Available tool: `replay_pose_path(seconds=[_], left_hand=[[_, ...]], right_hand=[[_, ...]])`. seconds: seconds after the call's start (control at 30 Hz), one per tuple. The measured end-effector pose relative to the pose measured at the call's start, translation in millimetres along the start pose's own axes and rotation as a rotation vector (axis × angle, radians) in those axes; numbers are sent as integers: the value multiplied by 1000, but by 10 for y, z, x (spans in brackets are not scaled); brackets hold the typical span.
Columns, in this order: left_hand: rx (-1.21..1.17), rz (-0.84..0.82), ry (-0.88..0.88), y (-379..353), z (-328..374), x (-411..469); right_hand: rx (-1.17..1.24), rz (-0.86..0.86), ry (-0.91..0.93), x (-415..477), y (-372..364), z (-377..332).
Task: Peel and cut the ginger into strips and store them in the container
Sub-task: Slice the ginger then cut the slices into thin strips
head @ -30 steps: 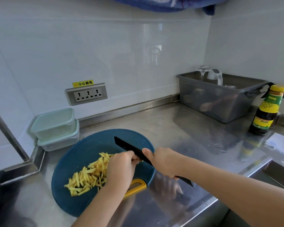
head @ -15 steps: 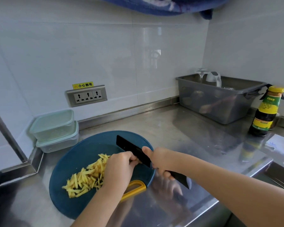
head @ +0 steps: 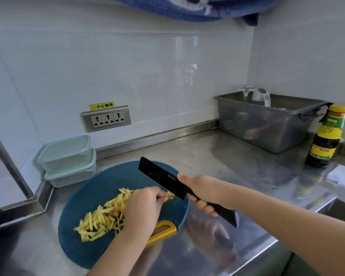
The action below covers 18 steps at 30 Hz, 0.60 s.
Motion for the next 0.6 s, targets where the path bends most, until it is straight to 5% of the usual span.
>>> replay_pose_path(seconds=[0.43, 0.6], left_hand=[[6, 28, -32, 17, 10, -38], [3, 48, -57, 6, -8, -31]], right_hand=[[-114, 55, 37, -51, -79, 1], [-248, 151, 182, -83, -137, 9]])
Point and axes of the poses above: each hand's wrist, its own x-axis towards the middle knuckle, its own y-axis out of the back of the hand, z = x × y, the point moved 1 cm from there along x, towards the middle knuckle, and after that the axes turned 15 degrees about z, right-handed, at the moved point
